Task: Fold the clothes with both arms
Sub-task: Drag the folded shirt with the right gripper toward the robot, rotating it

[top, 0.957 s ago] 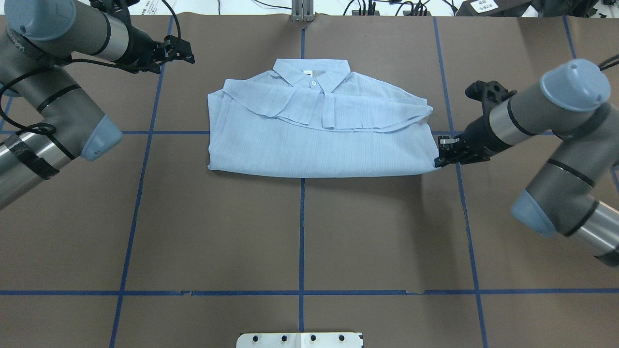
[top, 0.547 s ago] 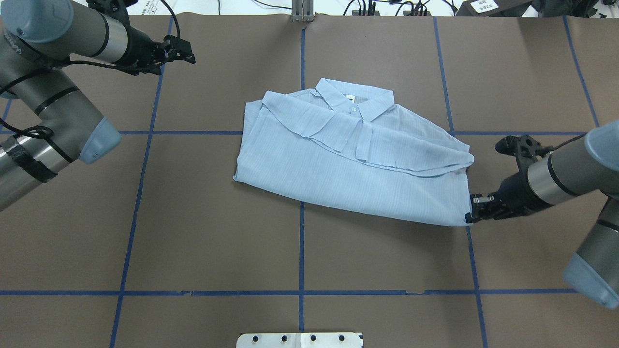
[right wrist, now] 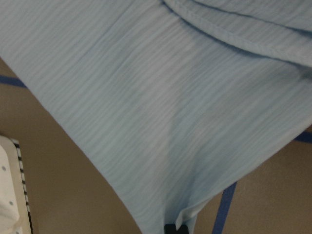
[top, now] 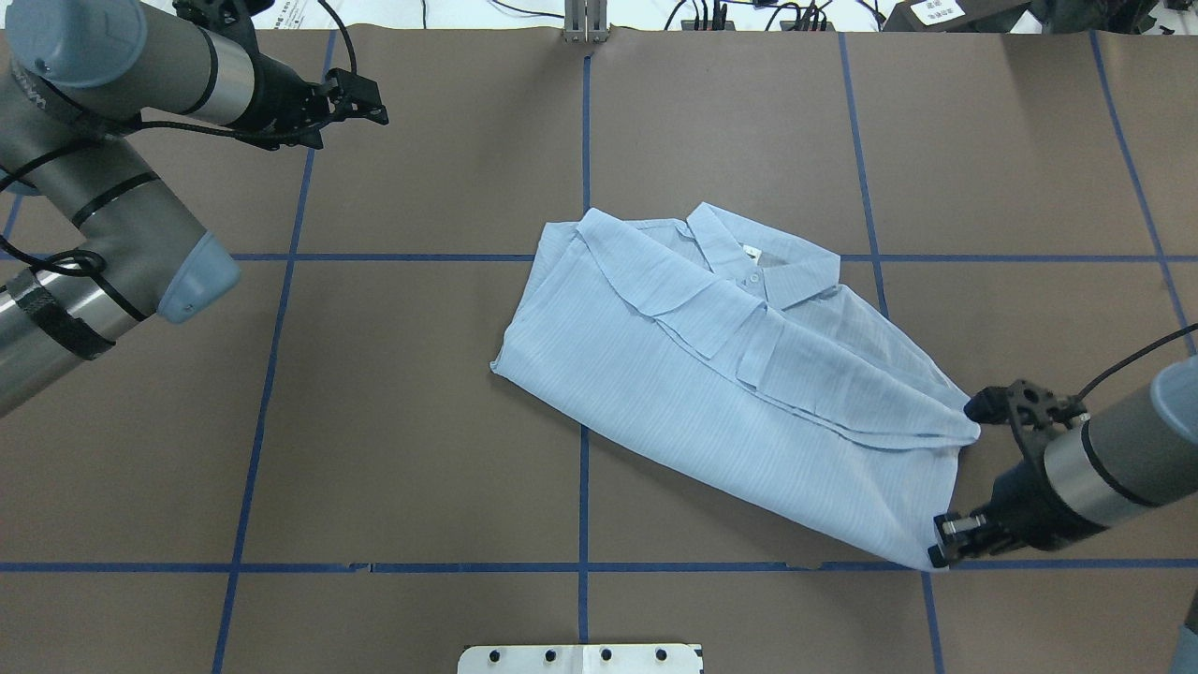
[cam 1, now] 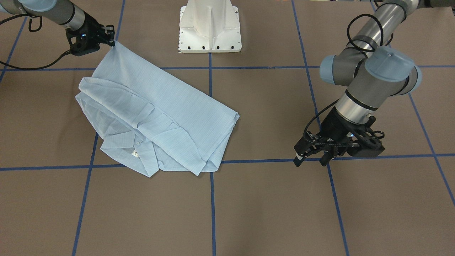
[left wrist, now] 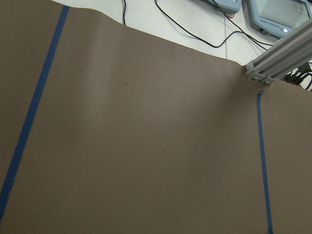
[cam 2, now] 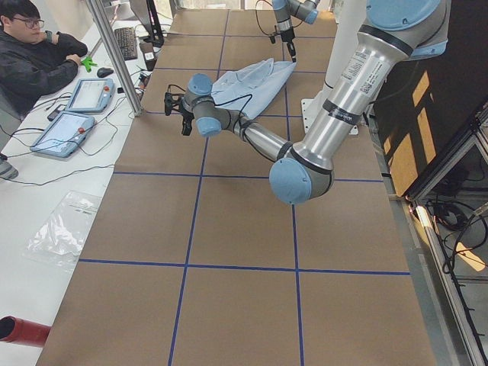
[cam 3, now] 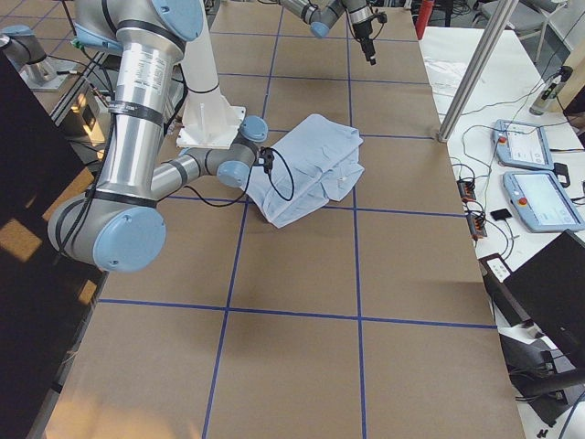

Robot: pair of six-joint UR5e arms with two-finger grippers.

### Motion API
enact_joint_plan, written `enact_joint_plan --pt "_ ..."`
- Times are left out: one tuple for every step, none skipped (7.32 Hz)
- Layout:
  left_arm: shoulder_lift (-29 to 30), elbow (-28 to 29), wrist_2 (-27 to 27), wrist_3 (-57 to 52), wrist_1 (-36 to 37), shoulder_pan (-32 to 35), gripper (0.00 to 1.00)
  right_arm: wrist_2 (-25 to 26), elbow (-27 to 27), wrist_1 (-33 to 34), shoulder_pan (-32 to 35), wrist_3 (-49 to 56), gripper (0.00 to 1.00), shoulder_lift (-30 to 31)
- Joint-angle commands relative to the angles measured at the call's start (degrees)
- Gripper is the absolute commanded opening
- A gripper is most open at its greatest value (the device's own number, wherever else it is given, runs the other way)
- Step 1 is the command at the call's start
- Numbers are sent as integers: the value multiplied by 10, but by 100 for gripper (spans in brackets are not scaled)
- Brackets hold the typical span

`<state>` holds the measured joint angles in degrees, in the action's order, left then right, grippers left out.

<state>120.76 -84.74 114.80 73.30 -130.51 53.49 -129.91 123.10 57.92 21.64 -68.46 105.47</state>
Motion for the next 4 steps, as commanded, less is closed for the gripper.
enact_joint_plan --pt "0 -5 -1 0 0 -2 100 1 6 0 -64 -27 45 -3" --pt "0 -7 0 0 0 -7 100 3 7 0 -70 -35 99 -19" --pt "0 -13 2 0 0 -15 100 5 4 0 -70 -35 100 -40" --pt "-1 -30 2 0 1 -30 100 29 0 0 -43 -35 100 -69"
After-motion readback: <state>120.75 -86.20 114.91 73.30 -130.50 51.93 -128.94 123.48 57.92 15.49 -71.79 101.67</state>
